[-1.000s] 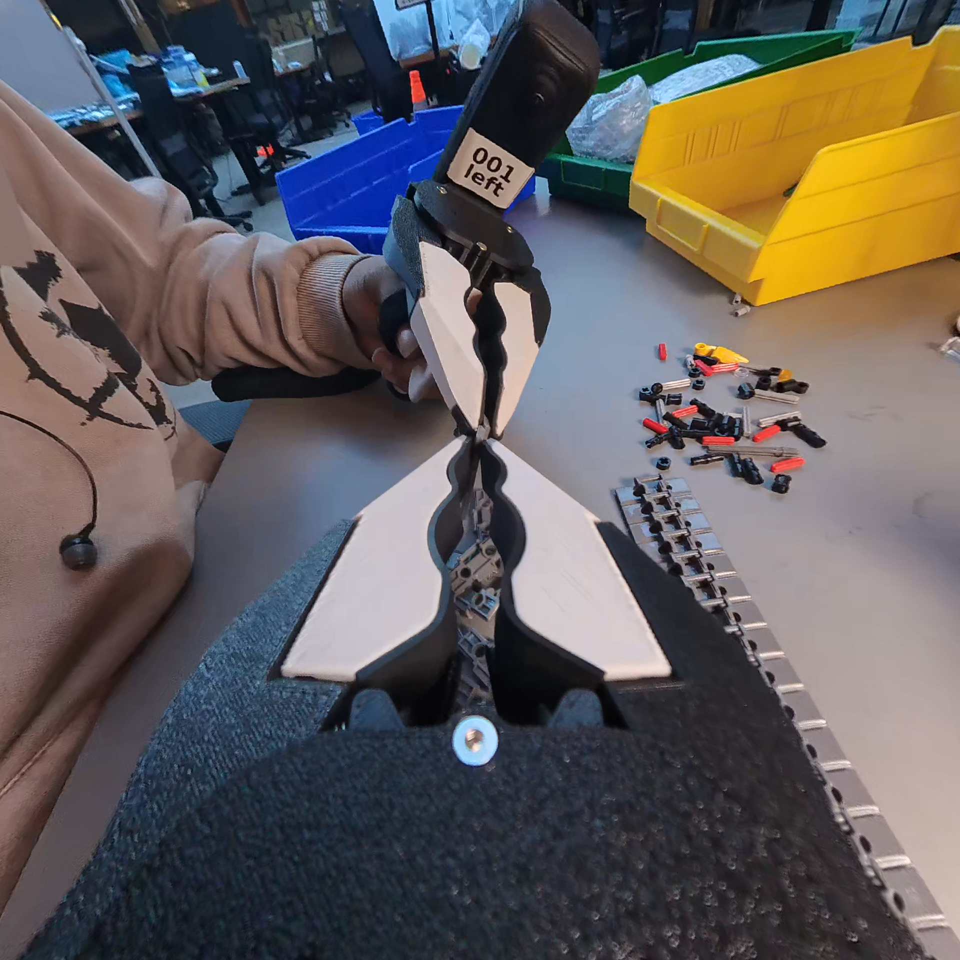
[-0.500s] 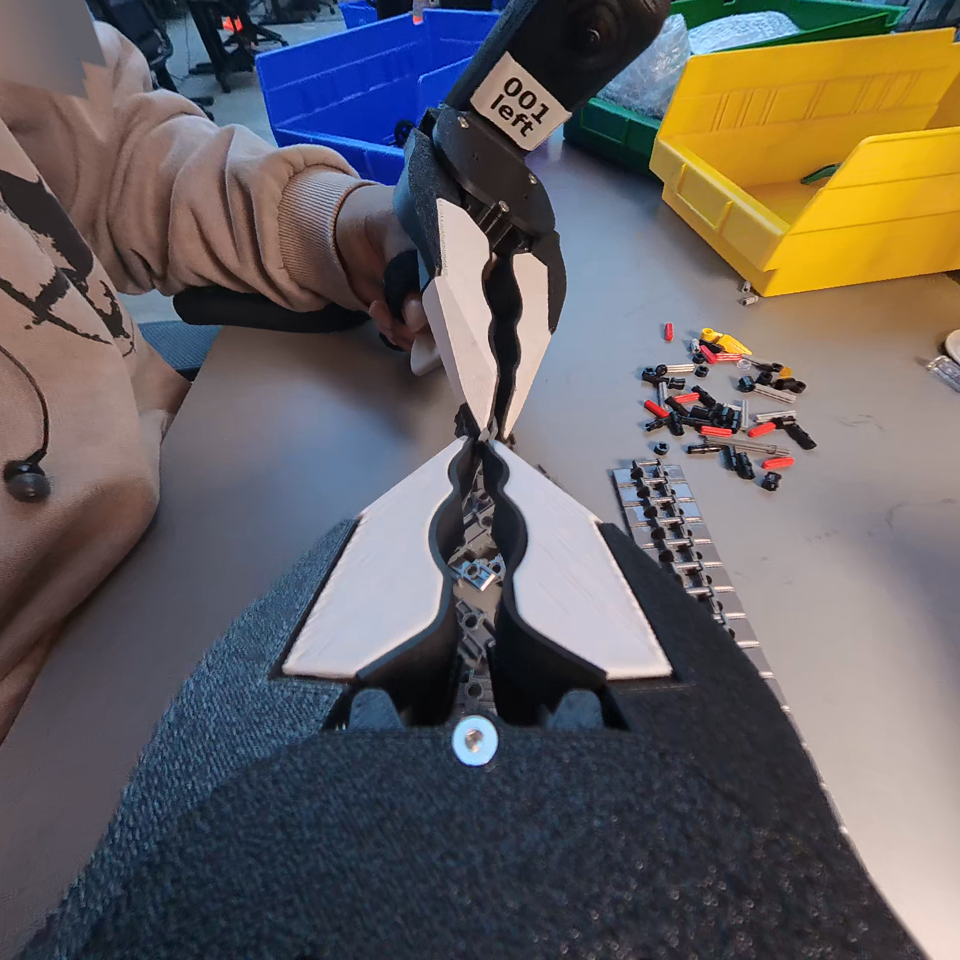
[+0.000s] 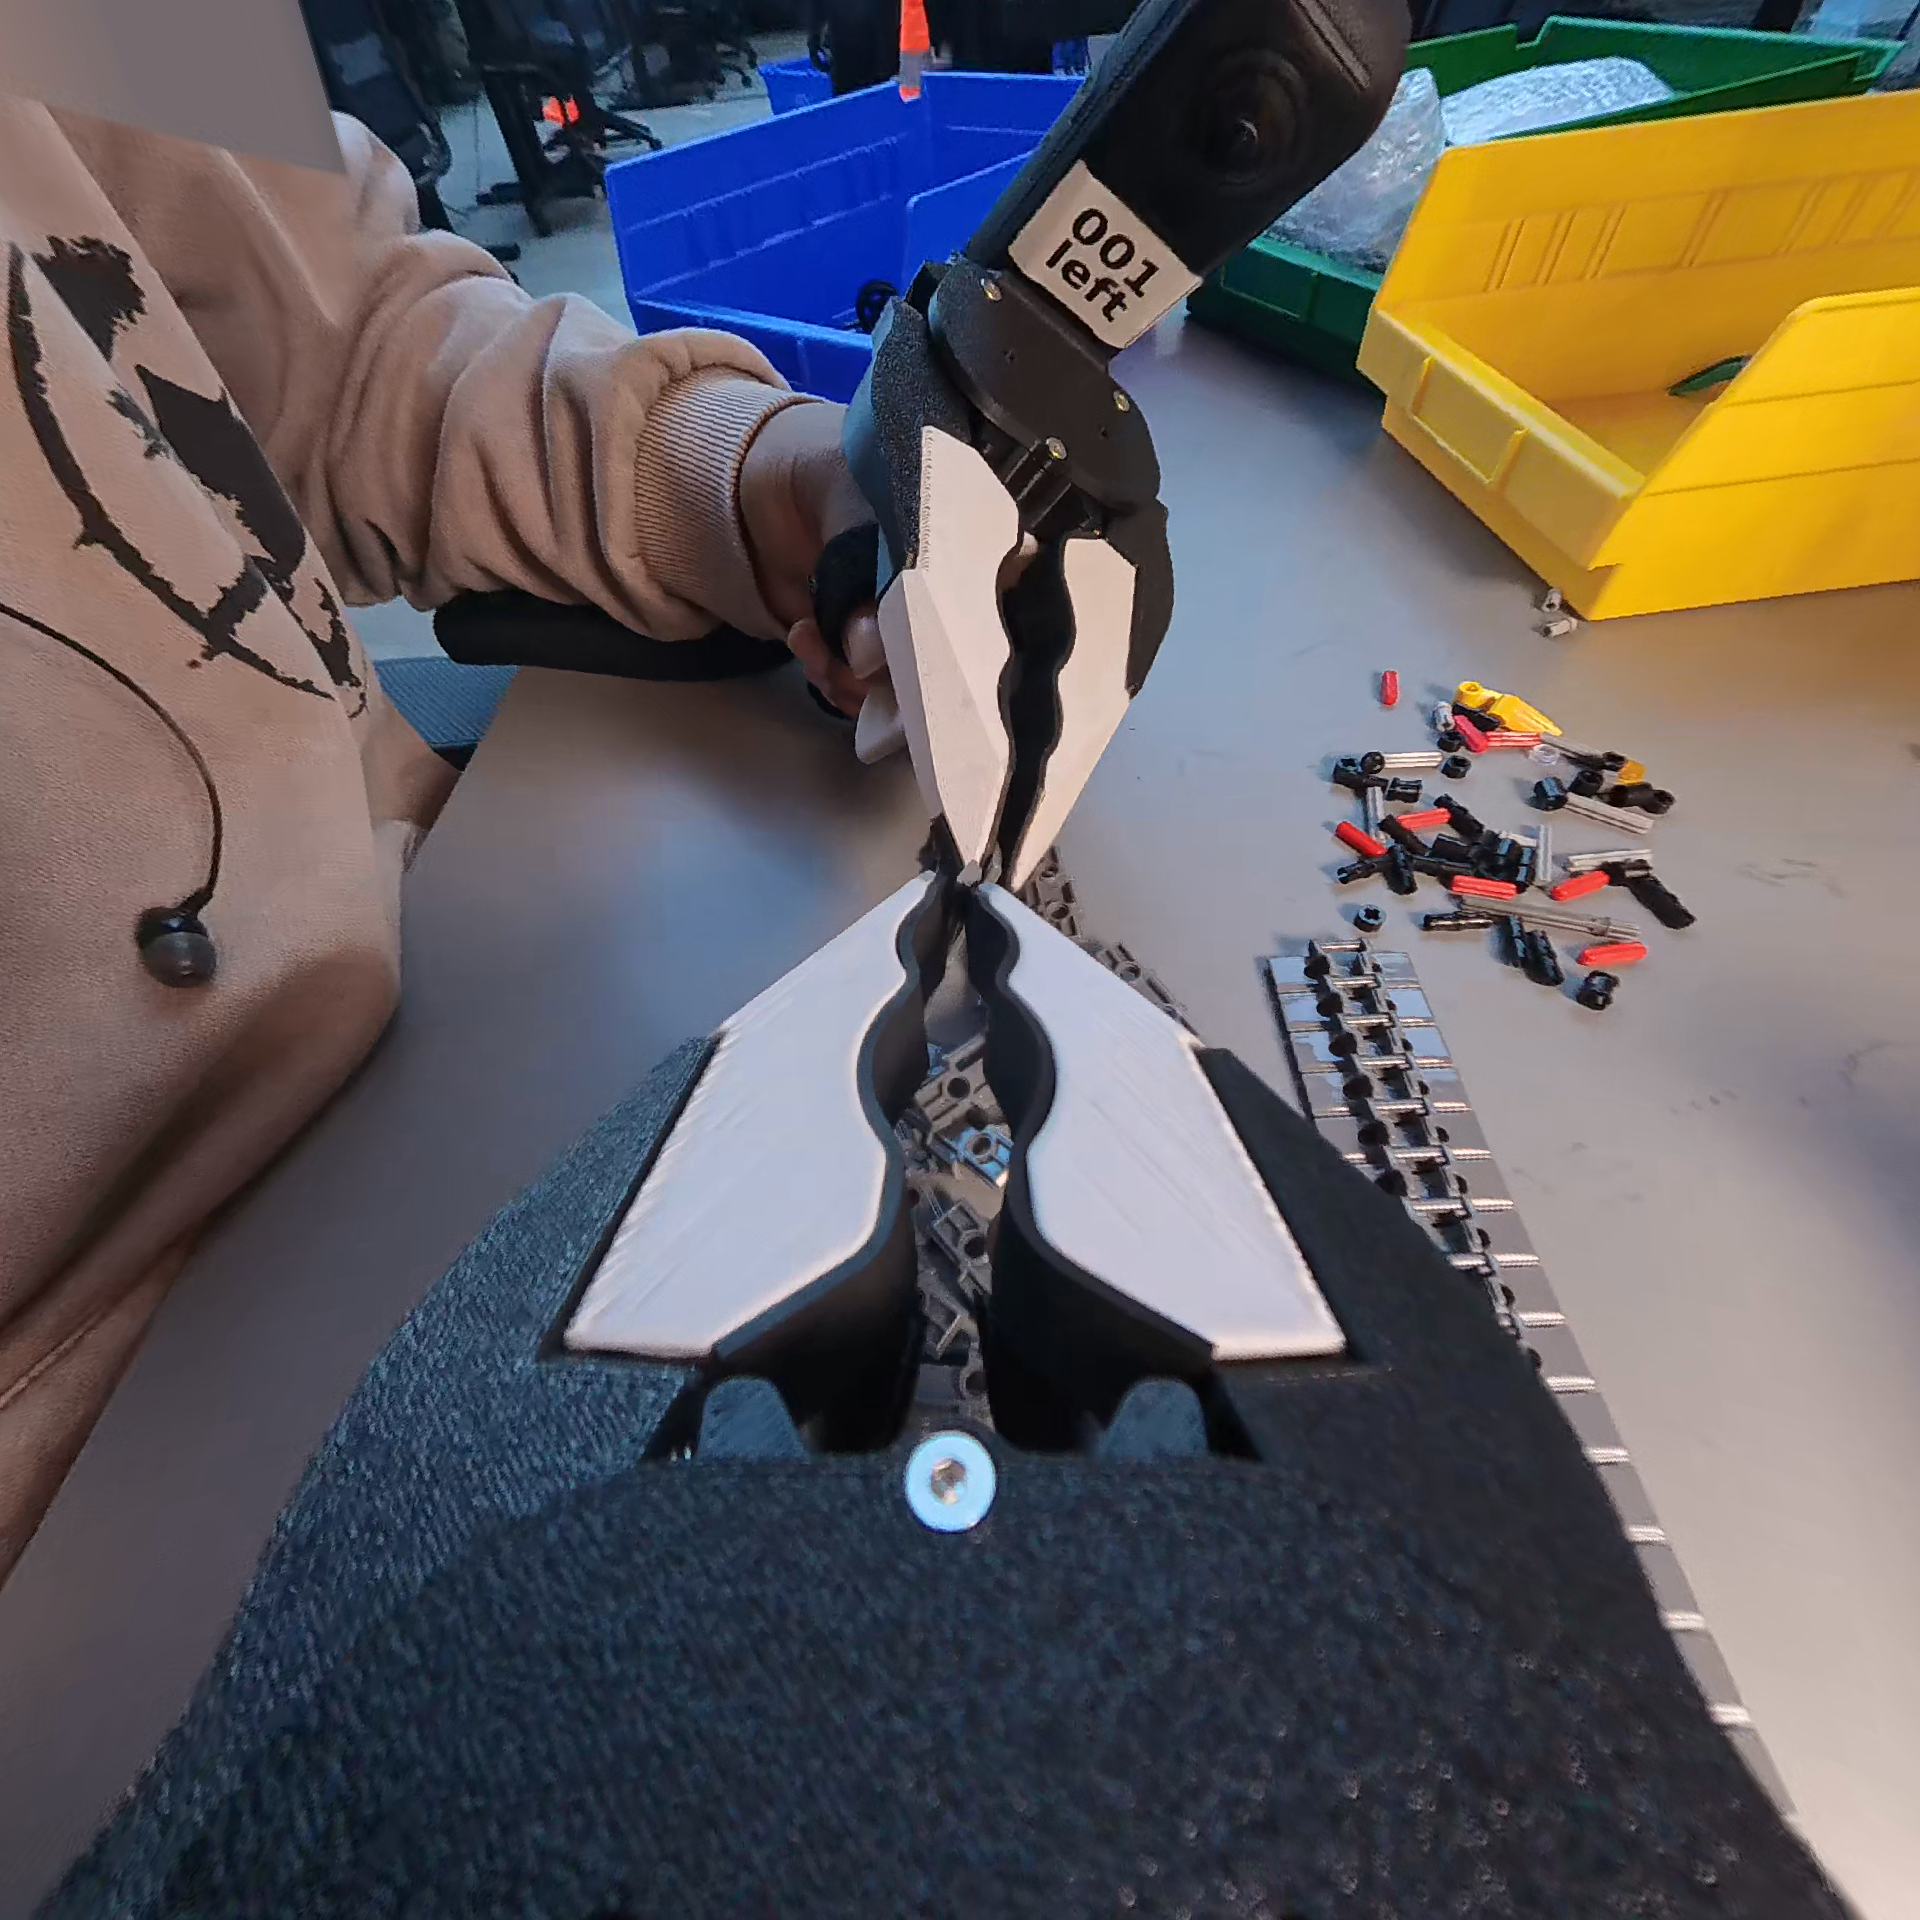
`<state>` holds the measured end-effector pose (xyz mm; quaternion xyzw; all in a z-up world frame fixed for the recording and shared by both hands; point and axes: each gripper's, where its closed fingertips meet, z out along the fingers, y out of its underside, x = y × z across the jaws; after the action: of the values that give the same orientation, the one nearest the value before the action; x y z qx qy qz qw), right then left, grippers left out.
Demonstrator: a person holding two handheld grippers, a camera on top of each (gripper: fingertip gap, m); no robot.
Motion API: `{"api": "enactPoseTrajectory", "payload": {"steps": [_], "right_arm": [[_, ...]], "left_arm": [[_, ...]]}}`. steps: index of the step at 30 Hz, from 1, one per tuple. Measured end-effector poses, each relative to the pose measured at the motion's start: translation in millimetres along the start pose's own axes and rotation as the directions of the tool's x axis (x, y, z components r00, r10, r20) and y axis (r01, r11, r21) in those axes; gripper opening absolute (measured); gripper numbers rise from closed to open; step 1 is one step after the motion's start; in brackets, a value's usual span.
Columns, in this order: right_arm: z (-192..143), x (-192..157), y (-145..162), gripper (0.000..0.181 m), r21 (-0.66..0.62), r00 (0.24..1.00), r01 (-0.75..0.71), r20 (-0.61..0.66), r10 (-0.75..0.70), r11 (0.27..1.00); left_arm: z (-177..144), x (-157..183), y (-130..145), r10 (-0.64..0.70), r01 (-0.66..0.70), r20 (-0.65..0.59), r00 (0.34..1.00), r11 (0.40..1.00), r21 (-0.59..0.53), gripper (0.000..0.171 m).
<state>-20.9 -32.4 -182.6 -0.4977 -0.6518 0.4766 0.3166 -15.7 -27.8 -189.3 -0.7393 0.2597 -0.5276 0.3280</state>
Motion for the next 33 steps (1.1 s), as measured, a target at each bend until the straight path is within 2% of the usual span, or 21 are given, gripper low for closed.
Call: {"api": "enactPoseTrajectory", "payload": {"steps": [2, 4, 5, 6, 7, 8, 10, 12, 17, 21, 26, 29, 33], "right_arm": [[-1.6, -0.9, -3.7, 0.000, 0.023, 1.000, -0.014, 0.012, 0.013, 1.000], [-1.8, -6.9, -6.6, 0.000, 0.039, 0.999, -0.013, 0.047, 0.011, 0.999], [3.5, -43.0, -29.8, 0.000, 0.144, 0.974, -0.044, 0.225, 0.010, 0.989], [18.6, -65.2, -21.9, 0.000, 0.085, 0.957, 0.049, 0.280, -0.071, 0.995], [24.3, -54.4, -12.3, 0.000, 0.040, 0.971, 0.099, 0.215, -0.105, 0.994], [11.9, -36.2, -16.9, 0.000, 0.066, 0.985, 0.070, 0.153, -0.079, 0.995], [-12.8, -24.4, -34.6, 0.000, 0.132, 0.993, 0.047, 0.102, -0.061, 0.990], [-16.9, -20.2, -35.5, 0.000, 0.136, 0.996, 0.018, 0.089, -0.030, 0.990], [-20.4, 4.4, -1.4, 0.001, -0.031, 0.999, -0.023, 0.021, 0.024, 0.999], [-13.5, 10.6, 23.4, 0.025, -0.124, 0.997, -0.073, 0.018, 0.075, 0.990], [-4.1, 2.2, 3.8, 0.026, -0.023, 0.991, -0.120, 0.053, 0.121, 0.992], [-0.2, 0.4, 1.9, 0.008, -0.007, 0.990, -0.128, 0.057, 0.128, 0.992], [-4.7, -0.3, -9.9, 0.006, 0.057, 0.989, -0.130, 0.076, 0.125, 0.990]], "left_arm": [[-0.4, 2.5, -1.9, -0.006, 0.006, -0.021, 1.000, 1.000, 0.012, 0.002], [1.3, -7.3, -1.9, -0.014, 0.013, 0.044, 0.999, 1.000, 0.012, 0.001], [6.1, -15.4, 1.6, 0.004, -0.002, 0.085, 0.996, 1.000, -0.017, 0.002], [12.2, -7.6, 0.7, 0.014, -0.013, 0.049, 0.999, 1.000, -0.024, 0.002], [14.7, 2.5, -0.6, 0.067, -0.066, 0.032, 0.997, 0.997, -0.037, 0.002], [11.2, 5.8, -4.2, 0.100, -0.100, 0.041, 0.994, 0.995, -0.019, 0.002], [-2.9, -3.7, -11.8, 0.038, -0.041, 0.058, 0.998, 0.998, 0.054, 0.002], [-9.5, -10.7, -17.5, -0.004, -0.001, 0.057, 0.998, 0.997, 0.079, 0.002], [-10.0, -9.7, -18.0, -0.041, 0.040, 0.011, 0.999, 0.995, 0.092, 0.002], [-6.1, -3.4, -14.7, -0.030, 0.032, -0.016, 0.999, 0.996, 0.079, 0.002], [0.8, 6.1, -11.0, -0.006, 0.010, -0.055, 0.998, 0.998, 0.058, 0.002], [1.1, 10.9, -11.9, 0.011, -0.007, -0.067, 0.998, 0.998, 0.063, 0.003], [-3.5, 21.9, -19.8, 0.042, -0.031, -0.114, 0.993, 0.994, 0.104, 0.007]]}}
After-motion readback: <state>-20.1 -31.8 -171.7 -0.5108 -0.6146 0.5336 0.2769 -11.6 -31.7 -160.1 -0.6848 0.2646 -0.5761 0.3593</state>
